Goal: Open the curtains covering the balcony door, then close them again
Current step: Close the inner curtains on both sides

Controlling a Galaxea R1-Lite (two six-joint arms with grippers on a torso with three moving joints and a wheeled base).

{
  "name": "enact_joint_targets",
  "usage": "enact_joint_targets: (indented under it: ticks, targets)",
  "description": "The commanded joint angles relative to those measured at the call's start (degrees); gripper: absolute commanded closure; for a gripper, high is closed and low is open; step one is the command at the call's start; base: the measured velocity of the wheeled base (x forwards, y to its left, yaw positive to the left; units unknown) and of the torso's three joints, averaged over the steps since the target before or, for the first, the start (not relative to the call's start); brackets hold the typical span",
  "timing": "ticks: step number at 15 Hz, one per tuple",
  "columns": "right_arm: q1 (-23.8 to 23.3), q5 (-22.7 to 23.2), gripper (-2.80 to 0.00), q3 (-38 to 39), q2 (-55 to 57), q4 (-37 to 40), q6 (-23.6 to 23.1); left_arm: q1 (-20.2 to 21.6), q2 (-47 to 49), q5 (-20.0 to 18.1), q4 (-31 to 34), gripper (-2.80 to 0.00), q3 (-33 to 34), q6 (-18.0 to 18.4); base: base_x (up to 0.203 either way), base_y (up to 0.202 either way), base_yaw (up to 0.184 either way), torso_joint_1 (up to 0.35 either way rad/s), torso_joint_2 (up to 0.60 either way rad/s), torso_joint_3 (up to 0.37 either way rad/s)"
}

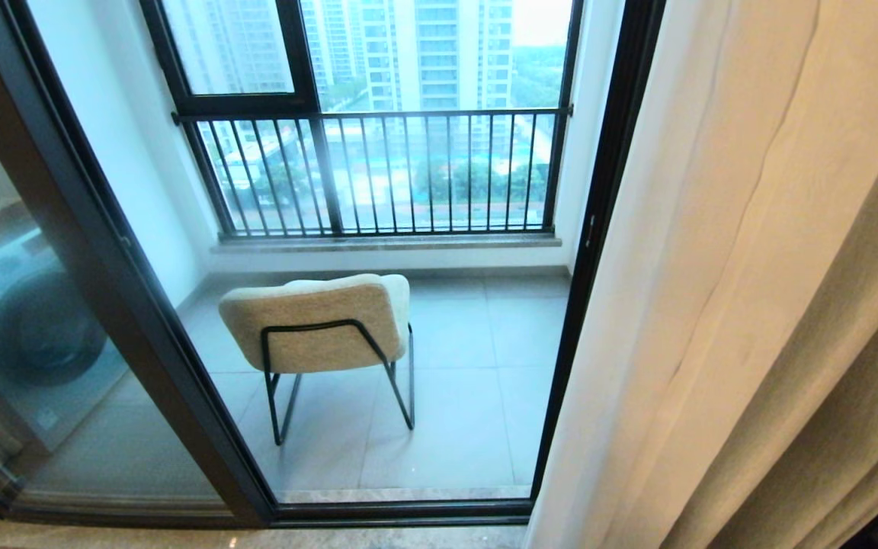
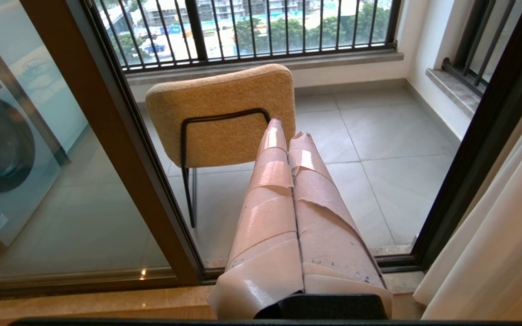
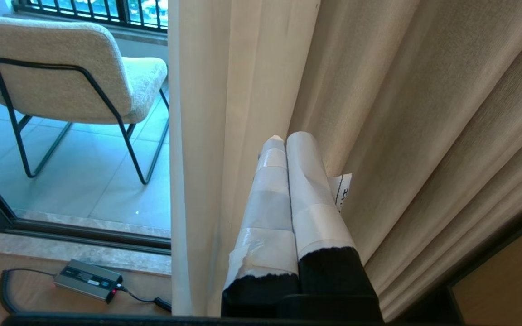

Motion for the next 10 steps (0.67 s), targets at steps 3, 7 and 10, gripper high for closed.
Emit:
enact_joint_targets:
  ticks: [3,7,10]
  targets:
    - [0.0,-0.2,0.00,-0.2,4.2,-1.9,-0.4,0.0,0.0,0.0,0.0,0.00,0.0,0.0,0.000,0.000,0.000,0.000,0.00,0.000]
    - [0.3,1.9,0.00,-3.1,17.5,-10.9,-0.3,0.0,0.0,0.0,0.0,0.00,0.0,0.0,0.000,0.000,0.000,0.000,0.00,0.000]
    - [0.4,5.3,0.00,-13.1,30.2,-15.5,0.0,0.0,0.0,0.0,0.0,0.00,0.0,0.1,0.000,0.000,0.000,0.000,0.00,0.000]
